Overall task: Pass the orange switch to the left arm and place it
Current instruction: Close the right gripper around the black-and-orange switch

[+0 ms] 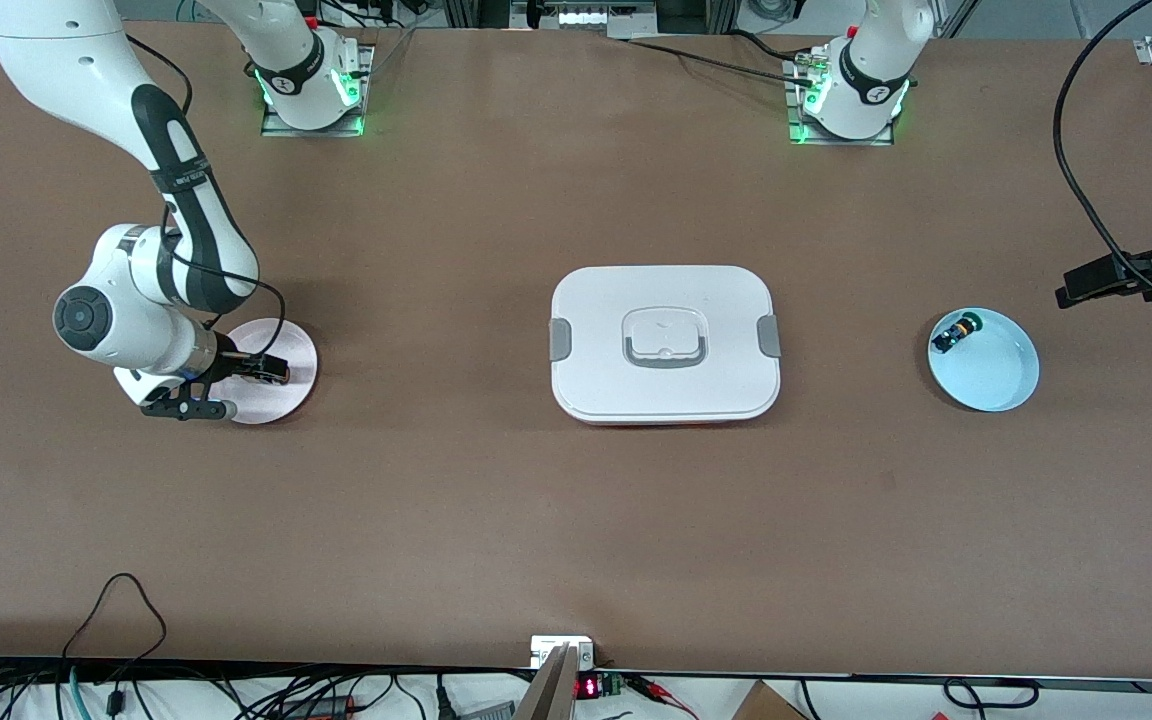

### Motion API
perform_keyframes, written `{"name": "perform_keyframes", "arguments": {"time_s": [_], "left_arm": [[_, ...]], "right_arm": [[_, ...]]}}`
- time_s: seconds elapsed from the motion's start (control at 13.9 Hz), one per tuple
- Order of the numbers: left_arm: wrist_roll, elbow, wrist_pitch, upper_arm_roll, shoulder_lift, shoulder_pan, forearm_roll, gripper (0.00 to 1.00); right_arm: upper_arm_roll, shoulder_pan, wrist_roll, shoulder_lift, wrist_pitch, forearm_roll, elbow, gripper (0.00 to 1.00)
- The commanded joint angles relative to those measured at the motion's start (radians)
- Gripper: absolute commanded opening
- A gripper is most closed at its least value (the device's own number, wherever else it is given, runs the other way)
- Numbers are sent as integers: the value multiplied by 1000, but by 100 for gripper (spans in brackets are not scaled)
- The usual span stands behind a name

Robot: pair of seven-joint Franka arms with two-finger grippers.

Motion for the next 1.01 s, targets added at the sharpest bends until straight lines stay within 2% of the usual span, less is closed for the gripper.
{"name": "perform_keyframes", "arguments": {"time_s": [0.0,0.72,0.79,0.86,0.93], "left_arm": [[-10,39,-24,-10,17,1,25,100],[-10,39,-35,-11,19,4,26,100],[-10,39,-36,-11,19,2,26,100],[-10,39,-36,-11,19,2,26,100],[-10,39,-36,-11,19,2,26,100]], "right_arm": [[15,-1,-15,8,15,21,-5,100],[17,2,-59,56,52,20,-10,100],[17,2,-62,56,52,20,-10,94],[17,2,-93,53,46,18,-10,79],[18,3,-116,51,37,18,-8,37]]}}
